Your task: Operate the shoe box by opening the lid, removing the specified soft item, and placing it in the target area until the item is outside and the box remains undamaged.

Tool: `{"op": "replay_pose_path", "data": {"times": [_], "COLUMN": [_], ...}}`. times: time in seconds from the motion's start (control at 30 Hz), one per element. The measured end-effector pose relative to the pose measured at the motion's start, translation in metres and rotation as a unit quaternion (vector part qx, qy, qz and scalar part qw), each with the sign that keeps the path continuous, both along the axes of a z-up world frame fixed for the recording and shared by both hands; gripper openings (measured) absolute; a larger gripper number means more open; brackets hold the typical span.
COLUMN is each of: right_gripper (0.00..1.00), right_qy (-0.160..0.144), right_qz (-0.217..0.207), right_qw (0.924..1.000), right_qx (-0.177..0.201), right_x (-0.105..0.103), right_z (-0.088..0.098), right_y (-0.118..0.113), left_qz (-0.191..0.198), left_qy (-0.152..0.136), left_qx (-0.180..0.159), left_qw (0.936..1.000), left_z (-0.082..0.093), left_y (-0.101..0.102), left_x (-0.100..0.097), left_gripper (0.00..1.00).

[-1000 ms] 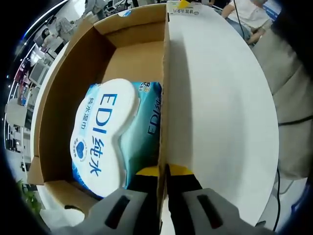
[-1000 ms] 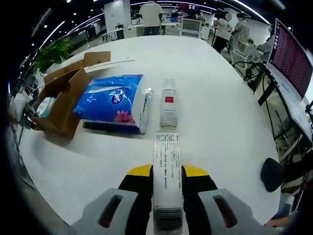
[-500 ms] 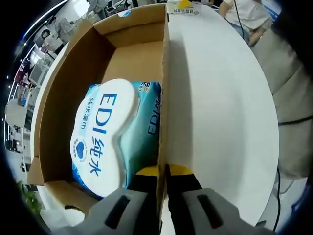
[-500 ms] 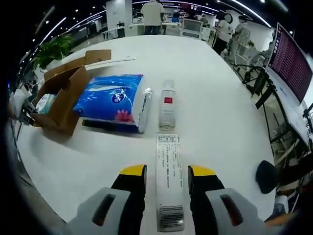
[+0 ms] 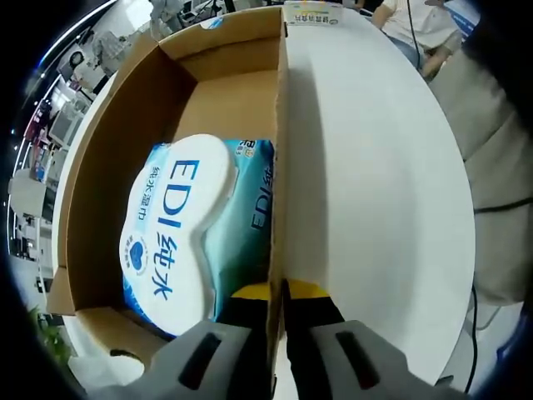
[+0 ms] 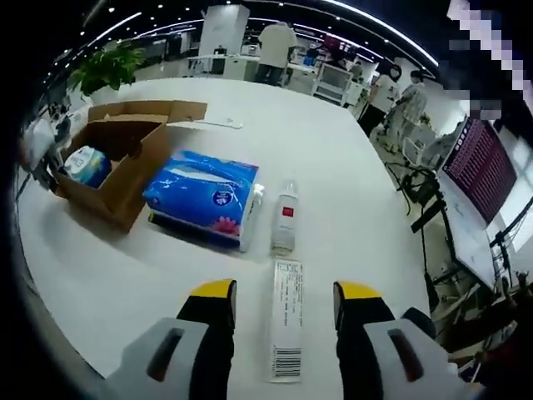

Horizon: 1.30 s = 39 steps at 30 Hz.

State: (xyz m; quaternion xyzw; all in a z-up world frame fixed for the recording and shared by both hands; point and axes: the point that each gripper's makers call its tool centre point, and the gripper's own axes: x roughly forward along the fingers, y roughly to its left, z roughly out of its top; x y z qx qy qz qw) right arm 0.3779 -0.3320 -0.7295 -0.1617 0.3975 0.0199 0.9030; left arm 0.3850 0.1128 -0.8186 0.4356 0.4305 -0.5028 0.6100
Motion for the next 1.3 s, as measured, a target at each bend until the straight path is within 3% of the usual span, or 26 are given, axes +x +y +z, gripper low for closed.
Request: {"op": "replay_pose_path", "data": {"times": [0.07,0.1,0.17,0.3,0.4,0.6,0.73,0.97,1.03,1.1,1.3], "right_gripper": [0.46,0.47,0.48,0.48,0.48,0.48,0.55,0.57,0.56,0.54,0.55], "right_qy": [-0.008,-0.009,-0.018,-0.039,-0.051,-0.063,-0.064,-0.057,-0.041,-0.028,-0.033], "right_qz": [0.026,0.058,0.081,0.090,0.092,0.119,0.124,0.148,0.153,0.163,0.229], "right_qw": [0.9980,0.9931,0.9889,0.9887,0.9912,0.9885,0.9891,0.9866,0.9870,0.9855,0.9705], "right_qx": [-0.056,-0.102,-0.123,-0.114,-0.080,-0.069,-0.047,-0.038,-0.027,-0.040,-0.067], "right_x": [0.000,0.001,0.003,0.004,0.006,0.007,0.007,0.010,0.010,0.010,0.015], "right_z": [0.011,0.017,0.022,0.037,0.043,0.053,0.053,0.055,0.053,0.053,0.060], "right_y": [0.000,0.002,0.010,0.024,0.037,0.060,0.072,0.090,0.097,0.101,0.123], "left_qz": [0.000,0.000,-0.001,-0.001,-0.001,-0.002,-0.002,-0.003,-0.003,-0.003,-0.002], "left_qy": [0.000,0.000,0.000,0.000,0.000,-0.001,-0.001,0.000,0.000,-0.001,-0.001], "left_qx": [0.000,0.000,0.000,0.000,0.000,0.000,0.000,0.000,0.000,0.000,0.000], "left_qw": [1.0000,1.0000,1.0000,1.0000,1.0000,1.0000,1.0000,1.0000,1.0000,1.0000,1.0000], "left_z": [0.000,0.000,0.000,0.000,0.000,0.000,0.000,0.000,0.000,0.000,0.000], "left_y": [0.000,0.000,0.000,0.000,0.000,0.000,0.000,0.000,0.000,0.000,0.000], "left_x": [0.000,0.000,0.000,0.000,0.000,0.000,0.000,0.000,0.000,0.000,0.000], "left_gripper": [0.01,0.01,0.01,0.01,0.01,0.01,0.01,0.01,0.01,0.01,0.01]}}
